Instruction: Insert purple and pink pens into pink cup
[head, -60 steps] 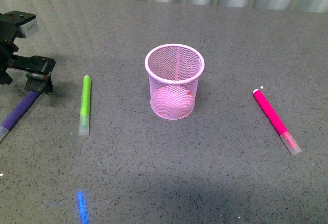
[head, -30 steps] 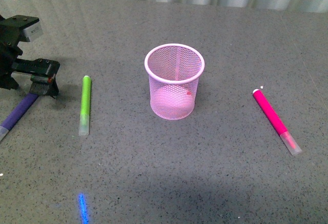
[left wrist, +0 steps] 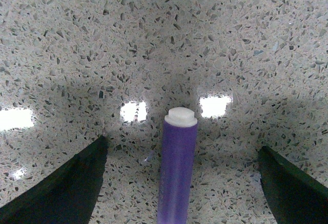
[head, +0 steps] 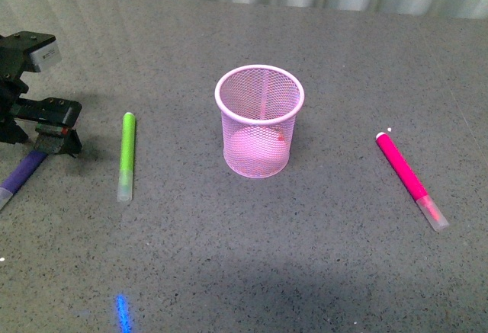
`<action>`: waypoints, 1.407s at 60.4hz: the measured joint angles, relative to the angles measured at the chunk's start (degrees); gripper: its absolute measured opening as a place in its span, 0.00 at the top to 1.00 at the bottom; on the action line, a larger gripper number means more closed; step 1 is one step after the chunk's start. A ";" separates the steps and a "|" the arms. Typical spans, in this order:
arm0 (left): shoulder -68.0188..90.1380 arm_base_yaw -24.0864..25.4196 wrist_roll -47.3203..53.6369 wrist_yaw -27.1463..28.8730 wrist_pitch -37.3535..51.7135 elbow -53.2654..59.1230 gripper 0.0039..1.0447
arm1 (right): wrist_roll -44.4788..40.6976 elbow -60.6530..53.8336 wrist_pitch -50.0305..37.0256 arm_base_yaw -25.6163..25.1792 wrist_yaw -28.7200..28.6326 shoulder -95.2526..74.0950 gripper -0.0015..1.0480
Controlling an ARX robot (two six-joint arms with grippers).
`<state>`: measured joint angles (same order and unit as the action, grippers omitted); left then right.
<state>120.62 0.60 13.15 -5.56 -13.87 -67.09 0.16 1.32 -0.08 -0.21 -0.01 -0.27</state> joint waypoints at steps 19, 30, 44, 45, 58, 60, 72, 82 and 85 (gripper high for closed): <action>-0.20 -0.02 -0.66 -0.04 0.04 0.26 0.63 | 0.00 0.00 0.00 0.00 0.00 0.00 0.07; -0.33 -0.02 -0.83 -0.24 0.15 0.26 0.88 | 0.00 0.00 0.00 0.00 0.00 0.00 0.07; -1.29 0.26 -1.07 -0.39 0.79 1.25 0.92 | 0.00 -0.02 0.00 0.00 0.00 0.00 0.07; -1.42 0.31 -1.09 -0.46 0.79 1.36 0.92 | 0.00 0.00 0.00 0.00 0.00 0.00 0.07; -9.03 2.97 -4.35 -3.58 3.02 2.67 0.92 | 0.00 0.00 0.00 0.00 0.00 0.00 0.07; -11.82 3.21 -5.27 -4.09 3.65 2.54 0.92 | 0.00 0.00 0.00 0.00 0.00 0.00 0.07; -22.45 -0.92 -14.58 -6.40 11.65 0.37 0.92 | 0.00 0.00 0.00 0.00 0.02 0.00 0.07; -19.87 -8.76 -22.03 -5.31 20.06 -1.57 0.92 | 0.00 0.00 0.00 0.00 0.00 0.00 0.07; -18.34 -10.93 -23.87 -5.09 21.59 -3.02 0.92 | 0.00 0.00 0.00 0.00 0.00 0.02 0.07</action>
<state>102.28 -10.33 -10.72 -10.66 7.73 -70.11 0.16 1.32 -0.08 -0.21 -0.01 -0.25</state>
